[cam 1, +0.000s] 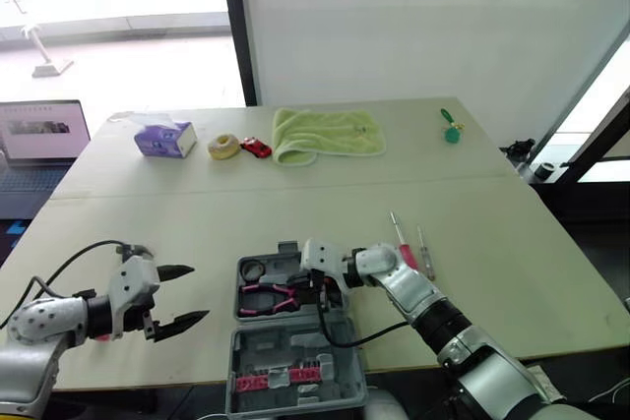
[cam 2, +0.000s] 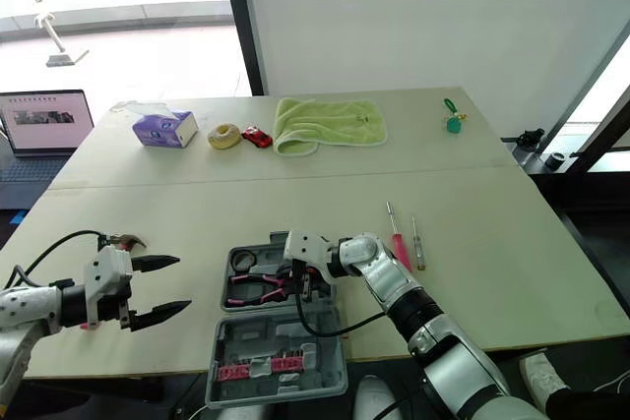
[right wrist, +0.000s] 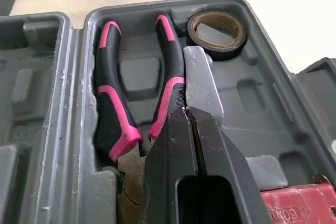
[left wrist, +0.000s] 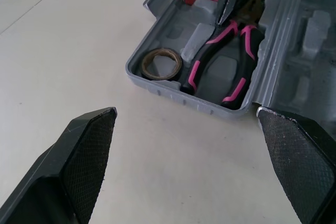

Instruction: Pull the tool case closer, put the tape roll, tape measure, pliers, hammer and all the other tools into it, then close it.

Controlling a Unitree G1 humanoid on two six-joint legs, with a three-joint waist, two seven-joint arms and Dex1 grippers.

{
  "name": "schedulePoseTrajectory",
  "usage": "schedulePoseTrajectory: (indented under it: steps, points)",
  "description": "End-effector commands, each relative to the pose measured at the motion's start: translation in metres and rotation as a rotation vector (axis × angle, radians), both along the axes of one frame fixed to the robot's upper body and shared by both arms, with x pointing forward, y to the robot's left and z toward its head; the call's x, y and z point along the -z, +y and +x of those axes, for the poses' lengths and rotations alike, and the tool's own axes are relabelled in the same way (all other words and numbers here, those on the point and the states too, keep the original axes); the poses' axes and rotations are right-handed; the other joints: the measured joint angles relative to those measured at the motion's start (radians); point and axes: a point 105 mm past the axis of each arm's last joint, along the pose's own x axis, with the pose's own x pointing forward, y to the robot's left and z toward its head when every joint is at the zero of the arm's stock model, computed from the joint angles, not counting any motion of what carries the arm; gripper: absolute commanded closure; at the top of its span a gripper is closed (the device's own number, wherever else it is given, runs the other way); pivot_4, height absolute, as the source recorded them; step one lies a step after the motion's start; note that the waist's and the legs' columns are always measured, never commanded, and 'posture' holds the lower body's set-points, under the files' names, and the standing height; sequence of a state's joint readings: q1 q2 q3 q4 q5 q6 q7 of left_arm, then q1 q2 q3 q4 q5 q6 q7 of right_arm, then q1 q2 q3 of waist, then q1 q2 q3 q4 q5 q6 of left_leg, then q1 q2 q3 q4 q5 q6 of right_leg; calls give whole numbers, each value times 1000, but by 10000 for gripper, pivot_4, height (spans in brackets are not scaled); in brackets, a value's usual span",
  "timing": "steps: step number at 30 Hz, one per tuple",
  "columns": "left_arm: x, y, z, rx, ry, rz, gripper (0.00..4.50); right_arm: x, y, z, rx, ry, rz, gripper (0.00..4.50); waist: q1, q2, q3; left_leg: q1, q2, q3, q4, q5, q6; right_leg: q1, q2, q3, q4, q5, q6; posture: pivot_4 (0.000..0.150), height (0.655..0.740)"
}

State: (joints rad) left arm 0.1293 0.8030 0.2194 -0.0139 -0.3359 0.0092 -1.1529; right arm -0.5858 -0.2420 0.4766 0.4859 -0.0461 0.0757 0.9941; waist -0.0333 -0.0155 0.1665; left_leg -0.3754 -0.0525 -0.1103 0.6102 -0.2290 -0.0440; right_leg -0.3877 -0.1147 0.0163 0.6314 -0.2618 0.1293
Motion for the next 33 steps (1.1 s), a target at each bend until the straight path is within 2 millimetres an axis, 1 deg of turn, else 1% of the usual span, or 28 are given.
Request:
schedulePoseTrajectory:
  steps: [1,2,3,4,6,8,9,10,12,14,15,17,18,20,21,22,23,26,28,29,33]
  points:
    - [-5,4,3,-15,-25,16,0,-6,-5,3,45,-10,93,44669,1,0,0,0,0,-1,0,0,0,0,0,0,0,0,0,1500,7400]
    - [-6,4,4,-23,-29,10,0,-27,-3,6,54,-38,198,44669,2,0,1,-1,0,-1,0,0,0,-1,0,0,0,0,0,1500,7400]
    - [-6,4,5,-28,-30,0,0,-45,-6,11,79,-69,273,44669,2,0,1,-2,0,-1,0,0,0,-1,0,0,0,0,1,1500,7400]
    - [-7,4,6,-31,-30,-3,0,-56,-11,15,97,-97,307,44669,1,1,2,-5,0,-1,1,0,0,-1,0,0,0,2,3,1500,7400]
    - [-7,4,5,-31,-29,-6,0,-67,-25,19,123,-155,296,44669,-3,1,2,-14,0,-1,3,0,0,-9,0,1,2,3,3,1500,7400]
    - [-5,4,4,-20,-24,10,0,-77,-46,18,134,-159,298,44669,-4,1,2,-16,-1,-1,3,1,-1,-12,0,1,2,3,3,1500,7400]
    - [-1,7,2,-16,-16,41,0,-80,-58,16,129,-180,268,44669,-2,1,2,-16,-1,-1,3,1,-1,-12,-1,1,2,3,3,1500,7400]
    - [2,9,2,-14,-7,66,0,-78,-70,14,123,-194,217,44669,-1,1,2,-16,-1,-1,2,1,-1,-11,-1,1,2,3,3,1500,7400]
    - [7,9,0,-1,11,79,0,-68,-92,4,79,-192,89,44669,0,0,2,-16,-1,0,2,0,0,-11,-1,0,1,2,3,1500,7400]
    - [13,6,-3,31,18,102,0,-61,-110,-6,59,-139,36,44669,2,0,3,-16,-1,2,2,0,0,-10,-1,0,0,2,3,1500,7400]
    - [15,4,-4,49,20,114,0,-57,-116,-11,55,-111,18,44669,2,0,3,-16,-1,3,2,0,0,-10,-1,0,0,2,3,1500,7400]
    - [24,2,-7,92,20,169,0,-42,-127,-21,7,-112,-73,44669,-1,0,3,-16,0,3,2,0,0,-10,-1,0,0,2,3,1500,7400]
    - [28,1,-8,108,26,183,0,-37,-129,-24,-9,-114,-99,44669,-3,0,3,-16,0,3,2,0,0,-10,-1,0,0,2,3,1500,7400]
    - [36,-5,-9,118,39,182,0,-26,-128,-33,-33,-95,-116,44669,-6,0,3,-16,0,4,2,0,0,-11,-1,0,0,2,3,1500,7400]
    - [40,-9,-10,123,53,169,4970,-22,-125,-36,-37,-88,-112,45000,-6,0,3,-16,0,4,2,0,0,-11,-1,0,0,2,3,1500,7400]
    - [42,-12,-10,122,62,155,8120,-19,-123,-38,-43,-80,-109,45000,-6,0,3,-16,0,4,2,0,0,-11,-1,0,0,2,3,1500,7400]
    - [44,-14,-10,121,68,151,12675,-16,-120,-40,-51,-76,-109,45000,-5,0,3,-16,0,3,2,0,0,-11,-2,0,0,2,3,1500,7400]
    - [50,-22,-10,144,82,152,29103,-9,-114,-44,-59,-69,-110,45000,-2,0,3,-16,0,2,3,0,0,-10,-2,0,0,2,3,1500,7400]
    - [54,-28,-8,162,83,161,40225,-2,-114,-45,-59,-81,-128,45000,1,0,3,-16,0,1,3,0,0,-10,-2,0,0,2,3,1500,7400]
    - [55,-32,-5,163,82,156,44735,0,-115,-45,-57,-86,-134,45000,6,0,3,-16,0,1,3,0,0,-10,-2,0,0,2,3,1500,7400]
    - [59,-41,-3,168,89,137,44735,2,-112,-45,-52,-87,-123,45000,19,0,3,-16,-1,2,4,0,0,-10,-2,0,0,2,4,1500,7400]
